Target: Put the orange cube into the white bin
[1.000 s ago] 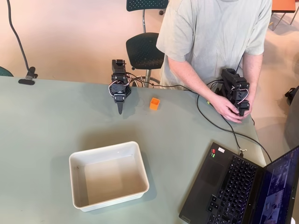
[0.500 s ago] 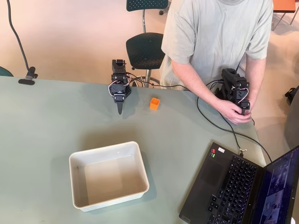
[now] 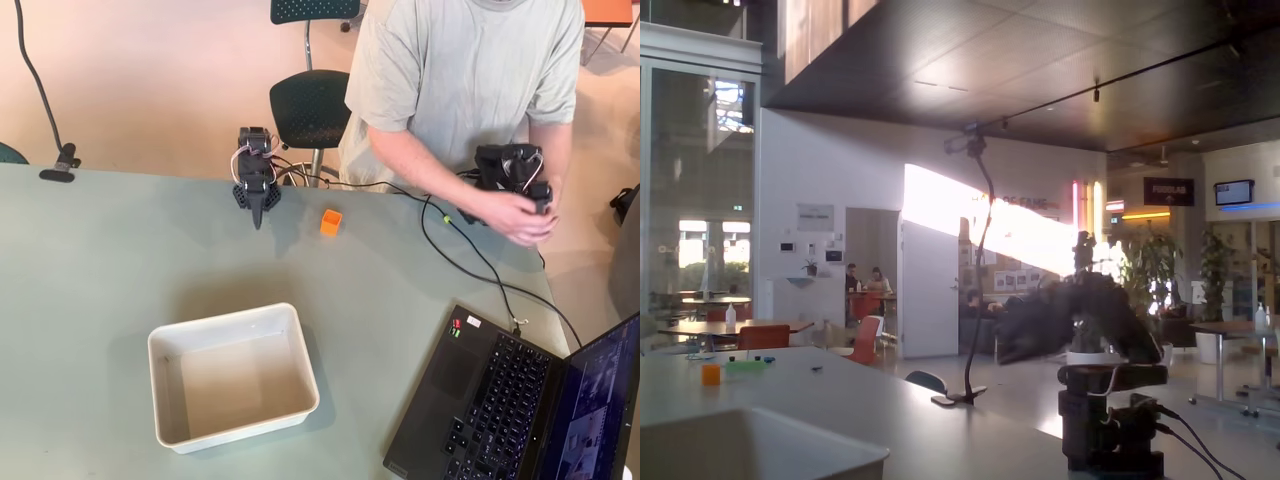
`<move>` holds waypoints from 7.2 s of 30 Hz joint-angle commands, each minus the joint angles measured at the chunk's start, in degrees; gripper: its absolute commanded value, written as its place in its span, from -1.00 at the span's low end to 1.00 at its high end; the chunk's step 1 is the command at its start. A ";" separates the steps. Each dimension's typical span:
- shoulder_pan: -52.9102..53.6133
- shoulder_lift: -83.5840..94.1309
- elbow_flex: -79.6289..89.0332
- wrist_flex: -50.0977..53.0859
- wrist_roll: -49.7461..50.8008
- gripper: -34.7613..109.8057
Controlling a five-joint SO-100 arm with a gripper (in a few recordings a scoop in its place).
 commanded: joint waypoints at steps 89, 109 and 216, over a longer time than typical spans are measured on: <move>-67.76 -89.30 -26.81 11.43 -0.79 0.24; -67.68 -89.91 -26.02 5.62 -0.70 0.23; 5.45 -97.47 -73.48 -26.46 0.62 -0.15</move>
